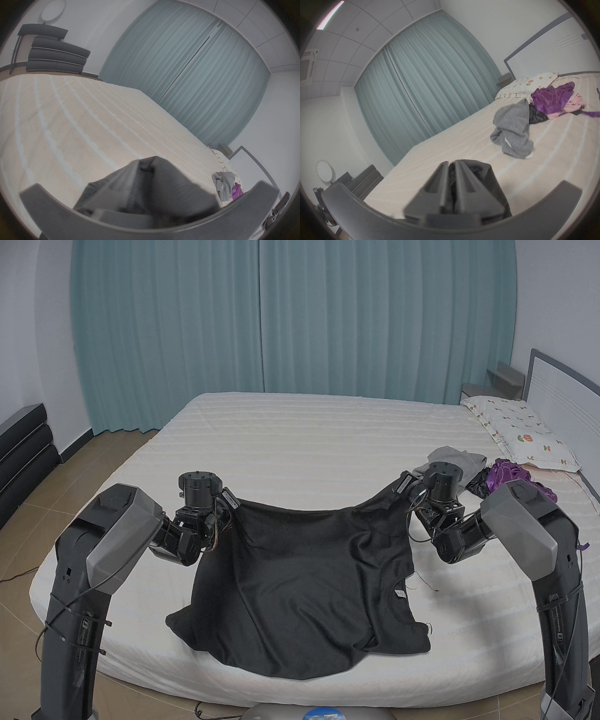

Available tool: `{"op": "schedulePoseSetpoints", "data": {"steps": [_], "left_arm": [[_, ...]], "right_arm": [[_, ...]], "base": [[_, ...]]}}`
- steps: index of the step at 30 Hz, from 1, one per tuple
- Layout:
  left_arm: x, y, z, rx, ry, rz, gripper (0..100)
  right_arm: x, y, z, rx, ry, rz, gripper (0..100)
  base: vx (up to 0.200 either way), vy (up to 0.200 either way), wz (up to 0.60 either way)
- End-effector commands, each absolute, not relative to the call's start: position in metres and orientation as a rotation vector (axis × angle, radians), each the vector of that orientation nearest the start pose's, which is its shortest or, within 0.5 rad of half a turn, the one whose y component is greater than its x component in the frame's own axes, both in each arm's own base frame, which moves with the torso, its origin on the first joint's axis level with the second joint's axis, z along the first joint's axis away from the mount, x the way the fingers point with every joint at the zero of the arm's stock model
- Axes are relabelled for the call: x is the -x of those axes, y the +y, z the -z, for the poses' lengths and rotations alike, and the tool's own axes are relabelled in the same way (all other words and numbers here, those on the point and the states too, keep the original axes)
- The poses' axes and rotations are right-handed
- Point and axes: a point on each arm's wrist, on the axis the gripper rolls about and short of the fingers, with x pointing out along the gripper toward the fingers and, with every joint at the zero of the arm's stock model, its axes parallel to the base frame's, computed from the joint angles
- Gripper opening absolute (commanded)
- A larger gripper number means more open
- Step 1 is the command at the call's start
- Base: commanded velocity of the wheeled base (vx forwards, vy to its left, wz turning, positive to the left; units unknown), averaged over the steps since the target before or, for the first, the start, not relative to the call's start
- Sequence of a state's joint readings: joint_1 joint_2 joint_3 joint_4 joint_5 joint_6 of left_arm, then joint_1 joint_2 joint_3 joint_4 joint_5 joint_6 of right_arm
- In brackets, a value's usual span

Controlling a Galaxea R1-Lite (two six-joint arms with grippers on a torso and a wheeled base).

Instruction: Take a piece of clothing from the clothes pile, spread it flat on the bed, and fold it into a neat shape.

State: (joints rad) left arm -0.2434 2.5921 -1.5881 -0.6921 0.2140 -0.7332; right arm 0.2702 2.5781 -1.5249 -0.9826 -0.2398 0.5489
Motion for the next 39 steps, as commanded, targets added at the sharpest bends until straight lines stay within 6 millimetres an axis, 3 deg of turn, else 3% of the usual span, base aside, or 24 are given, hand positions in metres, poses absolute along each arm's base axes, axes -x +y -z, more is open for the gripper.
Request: {"op": "schedulePoseSetpoints", "data": {"steps": [1, 4, 5, 12, 17, 25, 29, 32, 39], "left_arm": [[-0.503, -0.123, 0.008, 0.649, 0.326, -0.092, 100], [-0.503, -0.123, 0.007, 0.649, 0.324, -0.092, 100], [-0.508, -0.121, 0.004, 0.655, 0.286, -0.105, 100], [-0.515, -0.107, -0.004, 0.686, 0.224, -0.196, 100], [-0.517, -0.087, -0.005, 0.678, 0.241, -0.246, 100], [-0.533, -0.058, -0.019, 0.711, 0.19, -0.247, 100], [-0.523, -0.062, 0.012, 0.661, 0.405, -0.26, 100], [-0.508, -0.063, 0.022, 0.628, 0.612, -0.248, 100], [-0.494, -0.06, 0.01, 0.622, 0.744, -0.23, 100]], "right_arm": [[-0.494, 0.139, 0.009, -0.503, 0.165, -0.012, 100], [-0.494, 0.139, 0.012, -0.5, 0.174, -0.009, 100], [-0.492, 0.14, 0.031, -0.483, 0.237, 0.012, 100], [-0.502, 0.125, -0.007, -0.572, 0.085, 0.06, 100], [-0.491, 0.116, 0.009, -0.554, 0.164, 0.089, 100], [-0.481, 0.118, 0.024, -0.548, 0.233, 0.071, 100], [-0.475, 0.118, 0.034, -0.539, 0.28, 0.061, 100], [-0.47, 0.117, 0.04, -0.529, 0.321, 0.064, 100], [-0.468, 0.115, 0.044, -0.523, 0.351, 0.067, 100]], "base": [[0.0, 0.0, 0.0], [0.0, 0.0, 0.0], [0.0, 0.0, 0.0], [0.0, 0.0, 0.0], [0.0, 0.0, 0.0], [0.0, 0.0, 0.0], [0.0, 0.0, 0.0], [0.0, 0.0, 0.0], [0.0, 0.0, 0.0]]}}
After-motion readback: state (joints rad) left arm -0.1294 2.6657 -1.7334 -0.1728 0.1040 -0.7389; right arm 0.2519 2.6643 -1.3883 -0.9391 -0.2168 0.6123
